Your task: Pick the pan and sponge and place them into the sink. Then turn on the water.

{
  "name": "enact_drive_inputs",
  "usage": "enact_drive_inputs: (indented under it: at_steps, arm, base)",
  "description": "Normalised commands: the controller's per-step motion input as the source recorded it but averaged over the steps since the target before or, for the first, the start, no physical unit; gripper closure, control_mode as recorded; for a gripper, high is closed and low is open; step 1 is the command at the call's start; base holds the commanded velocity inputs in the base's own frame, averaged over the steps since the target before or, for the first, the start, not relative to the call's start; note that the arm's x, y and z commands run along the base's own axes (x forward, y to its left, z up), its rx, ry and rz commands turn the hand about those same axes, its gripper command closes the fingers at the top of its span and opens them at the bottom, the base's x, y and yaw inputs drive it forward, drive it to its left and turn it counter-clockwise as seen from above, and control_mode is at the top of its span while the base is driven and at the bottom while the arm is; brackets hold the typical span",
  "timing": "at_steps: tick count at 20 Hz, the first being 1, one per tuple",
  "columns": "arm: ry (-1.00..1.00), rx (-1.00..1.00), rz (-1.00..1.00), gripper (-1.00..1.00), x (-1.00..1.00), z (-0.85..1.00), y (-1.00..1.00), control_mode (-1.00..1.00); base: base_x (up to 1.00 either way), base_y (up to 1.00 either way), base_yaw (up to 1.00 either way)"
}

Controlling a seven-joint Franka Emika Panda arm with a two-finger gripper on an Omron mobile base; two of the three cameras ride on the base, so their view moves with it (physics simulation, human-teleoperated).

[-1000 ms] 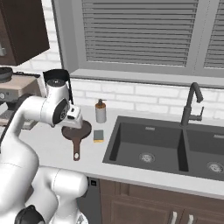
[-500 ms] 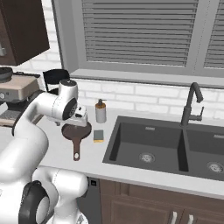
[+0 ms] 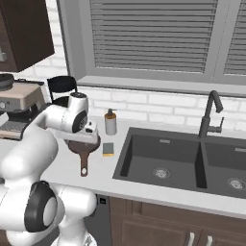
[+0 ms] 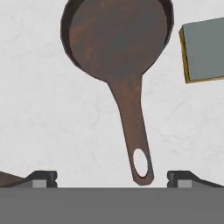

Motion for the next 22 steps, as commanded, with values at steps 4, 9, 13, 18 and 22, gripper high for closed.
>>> enact_drive_inputs:
  at_steps: [4,9,13,18,22]
  arm:
    - [0.06,-0.11,0.0,-1.0,0.0,-0.67,0.0,-1.0]
    - [0.01,-0.03,0.0,-1.0,0.0,-0.53,0.0,-1.0]
    - [0.03,0.0,0.0,-1.0,0.0,-0.26,0.0,-1.0]
    - [0.01,0.0,0.01,-1.0,0.0,-0.2,0.0,-1.0]
    - [0.0,0.0,0.02,-1.0,0.15,-0.2,-0.01,-1.0]
  base:
    - [0.0,0.0,0.0]
    - [0.0,0.0,0.0]
    - [0.0,0.0,0.0]
    - [0.0,0.0,0.0]
    - [0.0,0.0,0.0]
